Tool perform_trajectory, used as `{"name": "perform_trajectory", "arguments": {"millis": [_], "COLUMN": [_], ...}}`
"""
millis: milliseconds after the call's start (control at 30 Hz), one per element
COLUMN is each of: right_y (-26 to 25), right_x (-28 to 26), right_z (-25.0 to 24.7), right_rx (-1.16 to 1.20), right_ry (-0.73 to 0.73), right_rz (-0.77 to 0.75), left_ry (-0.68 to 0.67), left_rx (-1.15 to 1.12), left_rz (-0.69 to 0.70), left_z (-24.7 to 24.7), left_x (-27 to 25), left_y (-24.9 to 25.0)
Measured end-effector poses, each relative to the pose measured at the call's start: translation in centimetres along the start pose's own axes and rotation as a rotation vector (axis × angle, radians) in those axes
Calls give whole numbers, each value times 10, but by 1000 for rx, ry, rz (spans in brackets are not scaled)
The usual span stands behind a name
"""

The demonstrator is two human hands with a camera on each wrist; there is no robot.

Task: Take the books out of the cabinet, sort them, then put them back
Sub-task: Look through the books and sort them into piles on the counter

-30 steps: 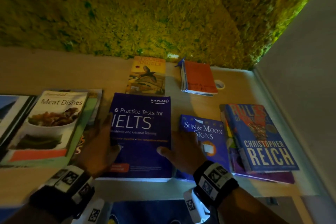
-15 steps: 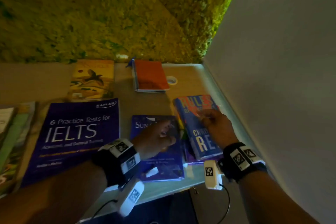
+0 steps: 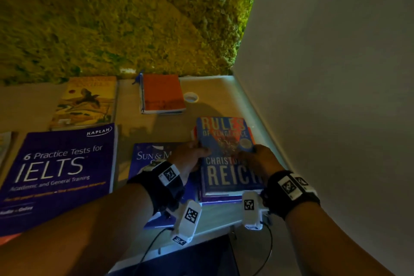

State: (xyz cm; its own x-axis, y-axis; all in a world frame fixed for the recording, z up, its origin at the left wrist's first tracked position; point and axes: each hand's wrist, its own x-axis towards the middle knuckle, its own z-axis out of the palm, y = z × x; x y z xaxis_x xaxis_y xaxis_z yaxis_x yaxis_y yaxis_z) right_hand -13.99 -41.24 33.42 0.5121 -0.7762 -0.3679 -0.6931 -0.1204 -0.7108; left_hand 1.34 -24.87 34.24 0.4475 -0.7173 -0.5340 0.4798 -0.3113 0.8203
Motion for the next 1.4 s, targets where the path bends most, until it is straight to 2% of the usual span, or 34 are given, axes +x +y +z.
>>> {"name": "perform_trajectory", "arguments": {"millis": [100, 167, 333, 467, 633, 800, 867, 933, 1033, 1100, 1200, 1233, 1400], "right_y": [-2, 0, 13, 25, 46, 61, 64, 60, 55, 51, 34, 27, 16], "right_x": [-3, -2, 14, 9, -1, -13, -13, -15, -13, -9, -1, 2, 24], "right_z": [-5, -6, -7, -7, -15, -17, -16, -16, -14, -15, -18, -19, -10], "right_rx": [176, 258, 194, 173, 242, 369, 405, 412, 342, 272, 168, 174, 85], "right_ry": [-66, -67, 50, -9, -48, -36, -36, -25, 59, 110, 126, 108, -32], "right_rz": [-27, -42, 8, 20, 75, 136, 130, 115, 26, -37, -145, -184, -264], "left_ry": [62, 30, -99, -48, -62, -75, -15, 95, 271, 358, 502, 520, 492], "left_rx": [-42, 10, 296, 512, 343, 368, 388, 522, 690, 798, 1075, 1102, 810], "left_rz": [67, 86, 114, 158, 80, 89, 137, 258, 399, 360, 148, 105, 98], "left_z": [-6, -7, 11, 19, 29, 36, 34, 22, -18, -52, -95, -106, -122], "left_x": [0, -2, -5, 9, 24, 35, 33, 27, 17, 11, 2, 2, -8], "left_y": [5, 8, 3, -10, -2, -8, -12, -10, -4, -3, -11, -17, -16]}}
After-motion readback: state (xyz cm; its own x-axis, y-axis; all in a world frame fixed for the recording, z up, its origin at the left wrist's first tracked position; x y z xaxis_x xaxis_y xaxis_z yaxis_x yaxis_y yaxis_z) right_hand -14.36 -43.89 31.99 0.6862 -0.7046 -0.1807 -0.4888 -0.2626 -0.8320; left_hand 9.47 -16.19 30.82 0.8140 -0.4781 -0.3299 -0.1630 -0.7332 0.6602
